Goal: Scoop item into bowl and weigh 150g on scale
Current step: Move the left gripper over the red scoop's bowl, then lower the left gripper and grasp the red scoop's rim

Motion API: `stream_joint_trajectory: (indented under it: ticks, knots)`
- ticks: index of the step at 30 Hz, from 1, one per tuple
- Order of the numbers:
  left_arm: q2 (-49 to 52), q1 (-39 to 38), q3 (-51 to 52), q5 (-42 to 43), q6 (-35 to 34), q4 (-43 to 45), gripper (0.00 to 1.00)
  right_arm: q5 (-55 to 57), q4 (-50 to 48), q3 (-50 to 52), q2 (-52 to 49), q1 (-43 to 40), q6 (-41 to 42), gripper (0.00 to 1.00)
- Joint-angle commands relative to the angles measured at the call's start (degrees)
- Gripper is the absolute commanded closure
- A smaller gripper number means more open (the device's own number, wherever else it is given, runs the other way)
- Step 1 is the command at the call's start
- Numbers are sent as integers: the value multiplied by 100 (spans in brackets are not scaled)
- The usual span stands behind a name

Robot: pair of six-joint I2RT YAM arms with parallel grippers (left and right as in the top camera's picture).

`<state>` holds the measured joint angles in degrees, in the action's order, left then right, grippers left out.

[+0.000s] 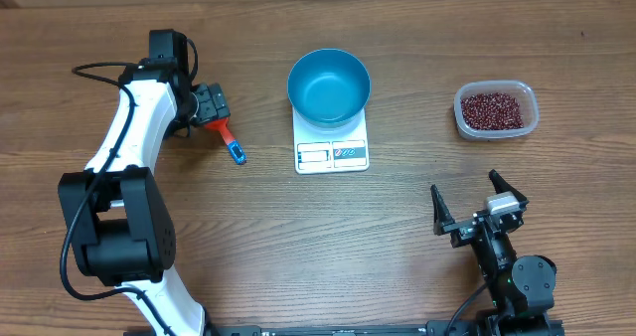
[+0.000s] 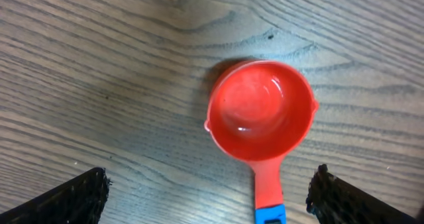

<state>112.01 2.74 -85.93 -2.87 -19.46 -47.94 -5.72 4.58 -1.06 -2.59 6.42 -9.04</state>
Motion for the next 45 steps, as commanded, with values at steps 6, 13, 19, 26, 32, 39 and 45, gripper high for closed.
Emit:
stream_joint_trajectory:
  ticks: [6,13,19,26,32,39,45]
  knots:
    - [20,31,-122,-240,-413,68,0,48,-22,59,-7,-9,7,0]
    - [22,76,-111,-369,-498,57,1,48,-22,59,-7,-9,7,0]
    - [48,79,-35,-378,-590,57,0,48,-22,59,-7,-9,7,0]
    - [459,79,-35,-339,-588,68,0,48,-24,59,-7,-9,7,0]
    - [673,81,-35,-332,-588,146,0,48,-22,59,-7,-9,7,0]
    - [675,79,-37,-337,-586,210,1,48,-24,59,-7,-9,7,0]
    - [675,79,-37,-372,-586,229,0,48,-24,59,-7,-9,7,0]
